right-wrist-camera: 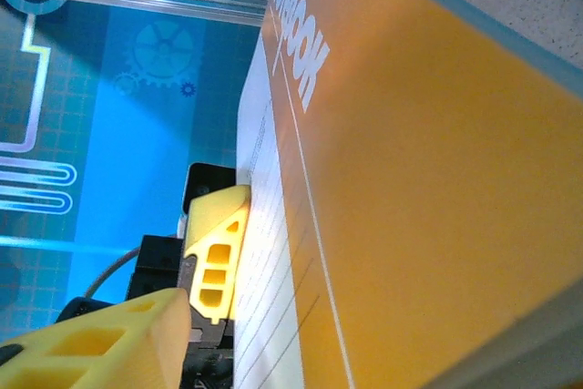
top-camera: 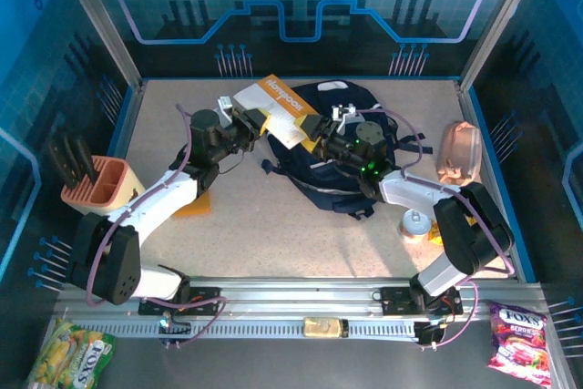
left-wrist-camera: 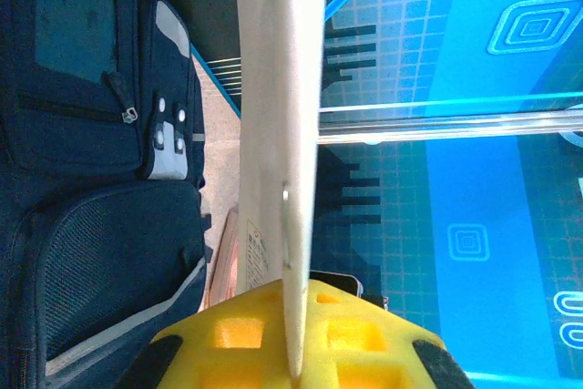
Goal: Pack books, pencil case, and school supplies into a backpack
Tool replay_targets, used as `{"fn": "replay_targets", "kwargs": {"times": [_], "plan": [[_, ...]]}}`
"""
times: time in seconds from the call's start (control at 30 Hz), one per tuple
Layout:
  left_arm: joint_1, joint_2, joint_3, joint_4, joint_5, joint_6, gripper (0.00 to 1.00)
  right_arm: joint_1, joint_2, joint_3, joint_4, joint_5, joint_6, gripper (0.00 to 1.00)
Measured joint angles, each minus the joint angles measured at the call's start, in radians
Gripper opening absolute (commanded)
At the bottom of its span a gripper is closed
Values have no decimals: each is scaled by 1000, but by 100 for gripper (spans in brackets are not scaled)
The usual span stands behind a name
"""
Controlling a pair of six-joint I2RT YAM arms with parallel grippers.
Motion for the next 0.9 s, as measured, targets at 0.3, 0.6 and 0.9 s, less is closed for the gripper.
{"fn": "replay_targets", "kwargs": {"times": [0.3, 0.6, 0.9], "plan": [[0, -3, 0, -31, -5, 32, 10, 0, 0, 2, -18, 3, 0, 21], [0, -47, 8, -176, -38, 217, 68, -18, -91, 3, -186, 18, -135, 1], [-25, -65, 105, -398, -97, 513, 99, -162, -334, 2, -429, 66, -346, 1]]}}
